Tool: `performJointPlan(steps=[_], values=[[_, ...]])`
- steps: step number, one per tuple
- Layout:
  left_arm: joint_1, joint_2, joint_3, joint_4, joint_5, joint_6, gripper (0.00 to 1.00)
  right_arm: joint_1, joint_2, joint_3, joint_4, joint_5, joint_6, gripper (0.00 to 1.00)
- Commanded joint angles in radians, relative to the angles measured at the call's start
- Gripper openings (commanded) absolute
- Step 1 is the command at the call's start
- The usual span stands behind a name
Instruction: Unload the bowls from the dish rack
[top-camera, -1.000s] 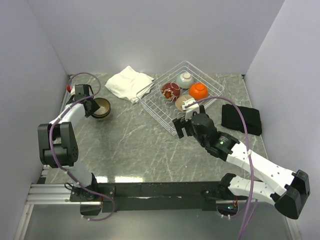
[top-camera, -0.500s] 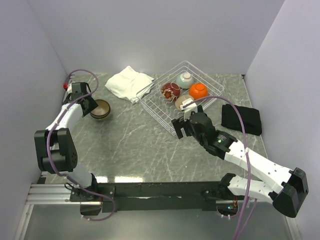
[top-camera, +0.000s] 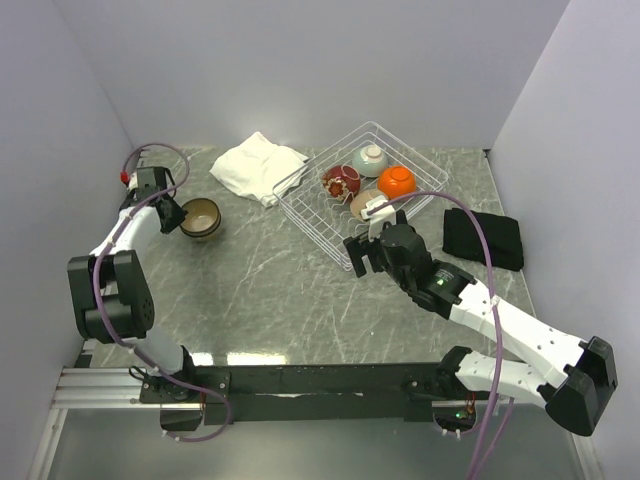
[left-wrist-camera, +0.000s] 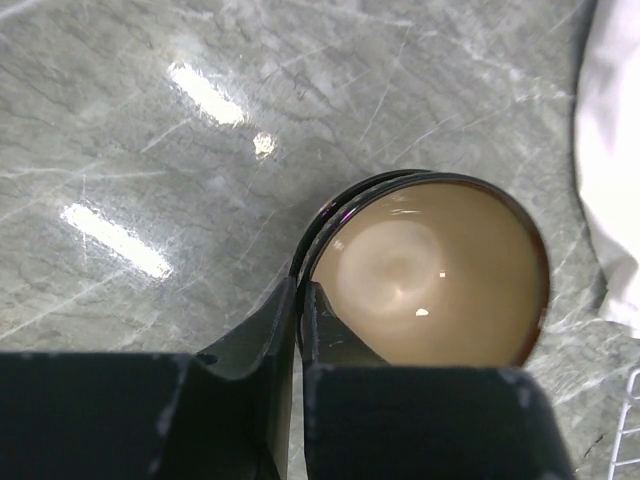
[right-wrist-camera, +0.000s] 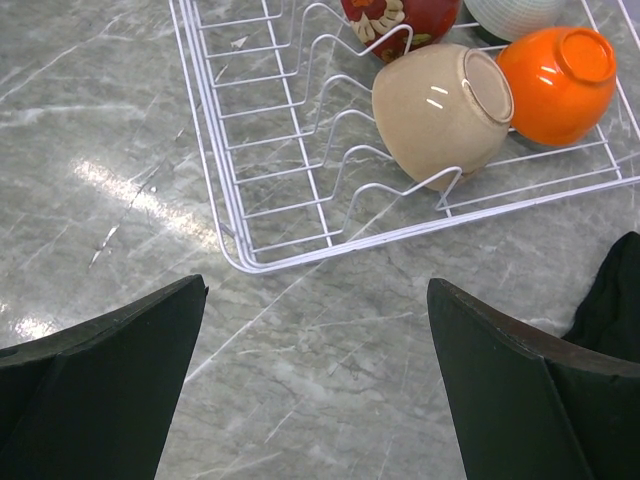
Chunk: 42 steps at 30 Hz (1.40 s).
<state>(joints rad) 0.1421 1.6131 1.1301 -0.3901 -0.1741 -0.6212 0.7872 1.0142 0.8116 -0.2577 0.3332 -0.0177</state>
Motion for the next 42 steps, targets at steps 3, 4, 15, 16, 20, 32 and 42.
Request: performJointPlan(steps=[3, 4, 15, 16, 20, 32, 42], values=[[0.016, 0.028, 0.008, 0.002, 0.051, -0.014, 0.09, -0.006, -0.034, 0.006, 0.0, 0.026, 0.015, 1.0], [0.014, 0.022, 0.01, -0.001, 0.053, -0.014, 0.09, -0.006, -0.034, 0.008, -0.003, 0.027, 0.015, 1.0], [0.016, -0.119, 0.005, -0.04, 0.042, -0.012, 0.57, -0.049, 0.033, 0.083, -0.012, 0.073, -0.042, 1.0], [0.014, -0.136, -0.006, -0.035, 0.062, -0.012, 0.59, -0.055, 0.044, 0.102, -0.012, 0.073, -0.048, 1.0], [0.004, -0.234, -0.079, -0.012, 0.107, -0.008, 0.76, -0.106, 0.109, 0.172, -0.015, 0.073, -0.06, 1.0], [-0.172, -0.527, -0.282, 0.0, 0.07, 0.093, 0.99, -0.25, 0.49, 0.403, -0.034, 0.017, -0.166, 1.0], [-0.254, -0.616, -0.415, 0.08, 0.054, 0.138, 0.99, -0.276, 0.722, 0.561, -0.144, -0.01, -0.301, 1.0]])
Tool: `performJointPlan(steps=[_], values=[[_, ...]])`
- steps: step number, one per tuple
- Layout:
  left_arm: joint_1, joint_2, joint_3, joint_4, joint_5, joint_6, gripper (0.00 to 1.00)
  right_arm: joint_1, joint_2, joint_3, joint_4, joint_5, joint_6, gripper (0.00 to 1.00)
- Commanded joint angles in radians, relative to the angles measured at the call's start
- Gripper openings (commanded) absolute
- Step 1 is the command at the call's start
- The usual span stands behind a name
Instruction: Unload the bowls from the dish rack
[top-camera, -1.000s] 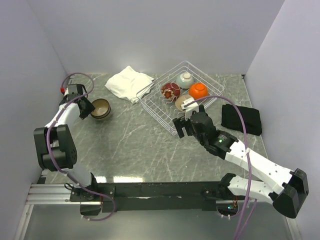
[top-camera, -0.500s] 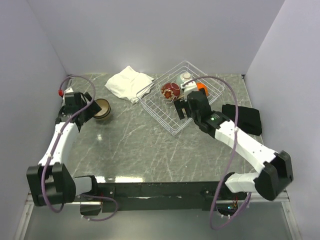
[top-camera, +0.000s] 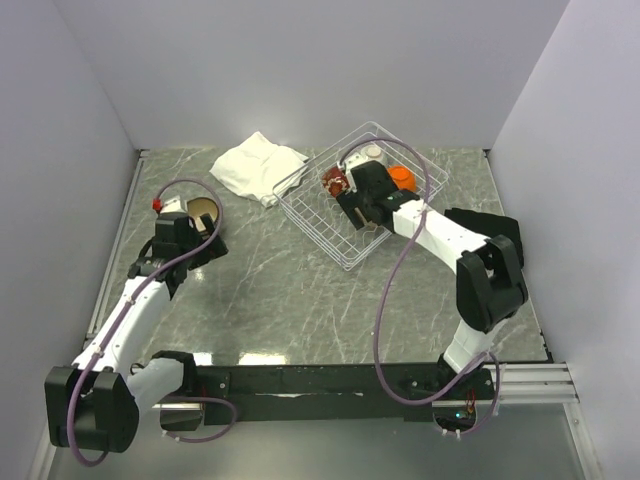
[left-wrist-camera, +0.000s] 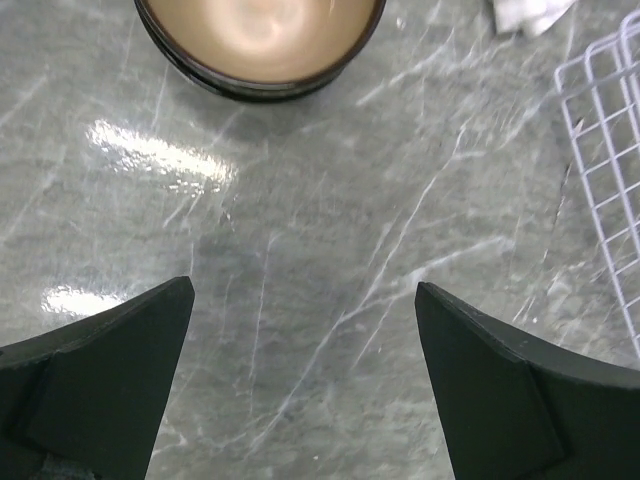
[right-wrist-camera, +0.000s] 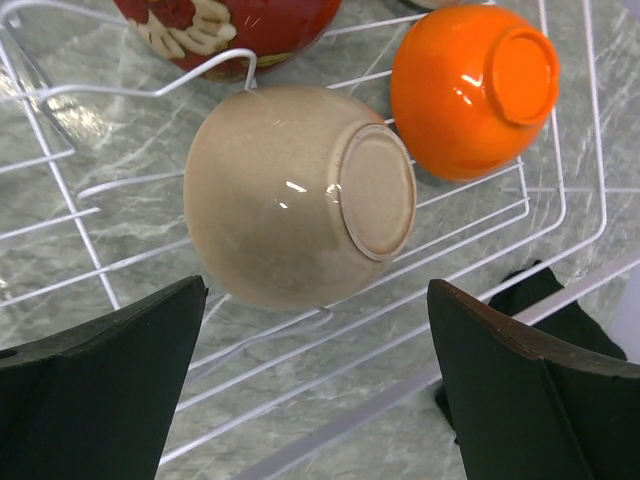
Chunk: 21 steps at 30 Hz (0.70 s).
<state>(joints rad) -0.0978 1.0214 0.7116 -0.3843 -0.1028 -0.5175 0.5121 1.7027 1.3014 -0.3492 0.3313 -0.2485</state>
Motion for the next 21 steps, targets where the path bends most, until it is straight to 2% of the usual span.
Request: performJointPlan(steps=[1, 15, 21], values=[[-0.014, -0.02, 0.006, 0.082, -0.015, 0.036, 0.99, -0.003, 0.043, 0.076, -0.063, -0.011, -0.086, 1.0], [-0.014, 0.014, 0.029, 0.085, -0.005, 0.036, 0.99, 0.028, 0.101, 0.119, -0.129, 0.026, -0.219, 1.0], [-0.014, 0.013, 0.031, 0.085, -0.005, 0.034, 0.99, 0.034, 0.089, 0.147, -0.145, -0.006, -0.206, 1.0]])
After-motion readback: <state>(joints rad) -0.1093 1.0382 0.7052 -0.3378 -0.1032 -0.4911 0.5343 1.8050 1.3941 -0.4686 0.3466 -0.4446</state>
